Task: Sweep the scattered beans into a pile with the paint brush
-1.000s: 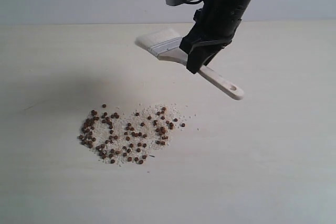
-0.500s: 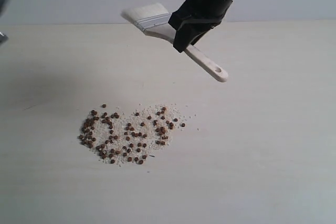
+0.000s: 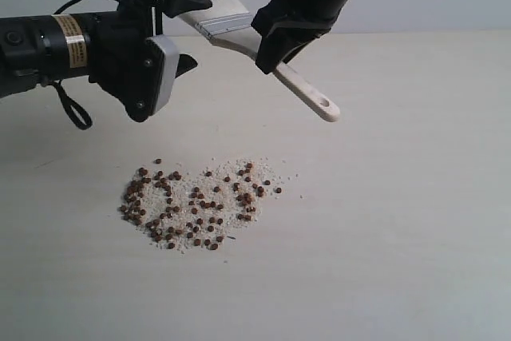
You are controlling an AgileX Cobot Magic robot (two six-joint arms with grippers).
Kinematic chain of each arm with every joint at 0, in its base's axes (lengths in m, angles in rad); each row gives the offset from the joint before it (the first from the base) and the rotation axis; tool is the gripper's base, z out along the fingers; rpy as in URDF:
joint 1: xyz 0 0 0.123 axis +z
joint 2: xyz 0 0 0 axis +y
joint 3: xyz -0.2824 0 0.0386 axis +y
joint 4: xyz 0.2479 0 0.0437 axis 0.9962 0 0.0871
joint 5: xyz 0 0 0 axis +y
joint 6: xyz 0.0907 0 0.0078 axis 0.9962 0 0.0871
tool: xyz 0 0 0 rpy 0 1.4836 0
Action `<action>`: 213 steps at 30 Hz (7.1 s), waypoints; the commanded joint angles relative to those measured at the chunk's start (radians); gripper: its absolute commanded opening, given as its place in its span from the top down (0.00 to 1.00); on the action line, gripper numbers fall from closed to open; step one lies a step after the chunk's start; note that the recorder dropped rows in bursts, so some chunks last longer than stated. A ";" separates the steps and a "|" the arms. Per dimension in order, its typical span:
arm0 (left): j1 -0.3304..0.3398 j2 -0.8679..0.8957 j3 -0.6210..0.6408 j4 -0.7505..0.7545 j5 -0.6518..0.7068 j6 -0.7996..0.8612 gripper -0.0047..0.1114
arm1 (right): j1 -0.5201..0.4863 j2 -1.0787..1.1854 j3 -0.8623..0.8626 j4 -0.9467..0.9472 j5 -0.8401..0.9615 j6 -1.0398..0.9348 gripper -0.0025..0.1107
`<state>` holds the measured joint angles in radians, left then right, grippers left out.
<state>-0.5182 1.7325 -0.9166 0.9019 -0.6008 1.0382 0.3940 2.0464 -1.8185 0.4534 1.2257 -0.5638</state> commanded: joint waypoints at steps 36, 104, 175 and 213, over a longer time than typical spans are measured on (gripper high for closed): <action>-0.119 0.147 -0.171 -0.023 0.113 0.055 0.96 | 0.002 -0.025 -0.066 0.002 -0.005 0.017 0.59; 0.252 0.153 -0.180 0.455 -0.620 -1.955 0.96 | -0.114 -0.042 0.265 1.291 -0.005 -1.273 0.37; 0.298 -0.405 0.503 -0.634 -0.137 -1.353 0.96 | 0.095 -0.347 0.267 -0.992 -0.805 0.662 0.98; 0.298 -1.672 0.917 -0.880 0.662 -1.189 0.96 | 0.304 -0.813 0.882 -1.427 -0.902 1.223 0.98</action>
<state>-0.2190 0.1182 -0.0022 0.0336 0.0000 -0.1341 0.6963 1.2648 -0.9790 -0.9006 0.3426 0.5857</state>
